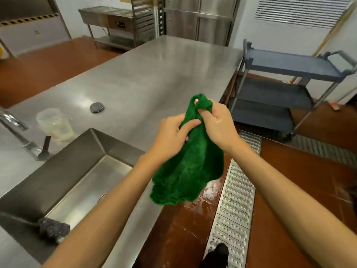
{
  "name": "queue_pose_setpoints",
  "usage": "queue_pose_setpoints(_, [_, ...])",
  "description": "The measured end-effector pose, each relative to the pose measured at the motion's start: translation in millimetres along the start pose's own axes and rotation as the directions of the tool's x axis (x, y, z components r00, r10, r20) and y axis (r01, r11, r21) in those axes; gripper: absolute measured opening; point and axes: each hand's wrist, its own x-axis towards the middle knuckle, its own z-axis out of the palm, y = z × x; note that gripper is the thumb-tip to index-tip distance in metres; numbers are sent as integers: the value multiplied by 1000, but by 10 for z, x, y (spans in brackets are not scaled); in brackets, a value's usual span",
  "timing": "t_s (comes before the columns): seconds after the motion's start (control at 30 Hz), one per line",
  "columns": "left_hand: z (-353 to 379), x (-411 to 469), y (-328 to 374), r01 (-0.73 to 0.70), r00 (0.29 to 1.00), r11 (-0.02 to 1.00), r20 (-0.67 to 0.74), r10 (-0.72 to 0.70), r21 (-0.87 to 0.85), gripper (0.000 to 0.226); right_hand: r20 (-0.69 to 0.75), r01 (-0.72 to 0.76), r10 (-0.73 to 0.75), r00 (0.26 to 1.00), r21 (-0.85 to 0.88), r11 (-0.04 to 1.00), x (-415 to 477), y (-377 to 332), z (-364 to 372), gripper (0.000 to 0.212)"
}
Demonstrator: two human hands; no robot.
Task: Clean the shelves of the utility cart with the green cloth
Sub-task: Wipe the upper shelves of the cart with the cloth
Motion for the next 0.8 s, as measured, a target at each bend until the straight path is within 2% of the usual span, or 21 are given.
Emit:
queue_pose_setpoints(0.1, [384,223,107,-101,995,989,21,99,107,52,-32,-18,16,999,-76,997,65,190,-343,37])
queue_pose_setpoints(0.23, [876,595,219,-133,989,987,72,126,93,50,-95,-46,37,995,-92,995,198,471,-860,36])
queue_pose_setpoints(0.33, [1337,877,344,-166,981,981,121,154,101,61,-157,-88,76,985,-70,994,311,681,-1285,38])
queue_pose_setpoints(0.47, [1989,1244,601,-133,981,991,147,130,7,64,-251,-169,176,952,52,984,479,919,-1890,44])
queue_pose_setpoints(0.6, [2623,1618,782,-141,975,990,171,140,-7,65,-269,-261,298,916,163,951,619,1220,-2521,45])
queue_pose_setpoints(0.7, [3061,1832,864,-121,964,992,233,124,-27,74,-286,-308,341,896,153,939,675,1478,-2956,45])
queue_pose_setpoints(0.8, [3390,2021,940,-140,941,990,311,136,-8,67,-320,-322,338,885,102,941,683,1710,-3345,42])
